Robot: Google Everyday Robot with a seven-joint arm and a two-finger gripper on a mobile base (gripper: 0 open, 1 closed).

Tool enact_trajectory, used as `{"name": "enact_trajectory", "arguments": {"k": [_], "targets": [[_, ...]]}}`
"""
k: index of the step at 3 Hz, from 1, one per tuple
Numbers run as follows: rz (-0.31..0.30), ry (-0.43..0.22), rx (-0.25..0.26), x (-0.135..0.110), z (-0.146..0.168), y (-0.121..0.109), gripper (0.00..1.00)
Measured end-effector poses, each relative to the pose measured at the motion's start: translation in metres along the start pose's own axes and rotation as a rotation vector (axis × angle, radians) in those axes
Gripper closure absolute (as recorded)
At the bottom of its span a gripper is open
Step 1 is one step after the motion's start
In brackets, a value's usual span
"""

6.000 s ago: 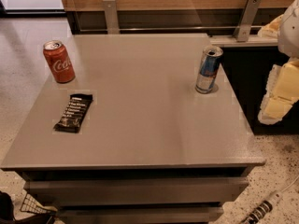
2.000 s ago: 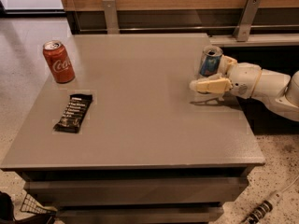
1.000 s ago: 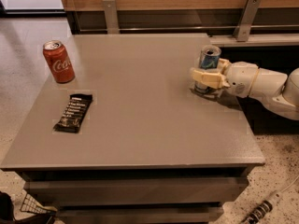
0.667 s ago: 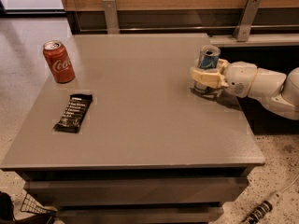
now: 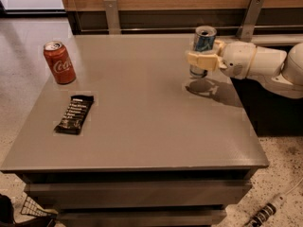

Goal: Move redbull can near coke can

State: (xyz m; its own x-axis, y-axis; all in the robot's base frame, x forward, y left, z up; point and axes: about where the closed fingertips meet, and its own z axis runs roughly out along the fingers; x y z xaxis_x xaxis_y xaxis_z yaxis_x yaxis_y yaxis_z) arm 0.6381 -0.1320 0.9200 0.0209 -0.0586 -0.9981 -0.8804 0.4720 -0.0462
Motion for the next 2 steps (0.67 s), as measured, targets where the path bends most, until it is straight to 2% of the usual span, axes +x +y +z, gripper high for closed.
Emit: {"name": "enact_trajectory", "arguments": {"k": [1, 2], "targets": [[-0.025, -0.015, -0.079, -0.053, 0.054, 0.016, 1.0], [-0.058, 0.011, -0.122, -0.087, 0.109, 0.048, 1.0]]}}
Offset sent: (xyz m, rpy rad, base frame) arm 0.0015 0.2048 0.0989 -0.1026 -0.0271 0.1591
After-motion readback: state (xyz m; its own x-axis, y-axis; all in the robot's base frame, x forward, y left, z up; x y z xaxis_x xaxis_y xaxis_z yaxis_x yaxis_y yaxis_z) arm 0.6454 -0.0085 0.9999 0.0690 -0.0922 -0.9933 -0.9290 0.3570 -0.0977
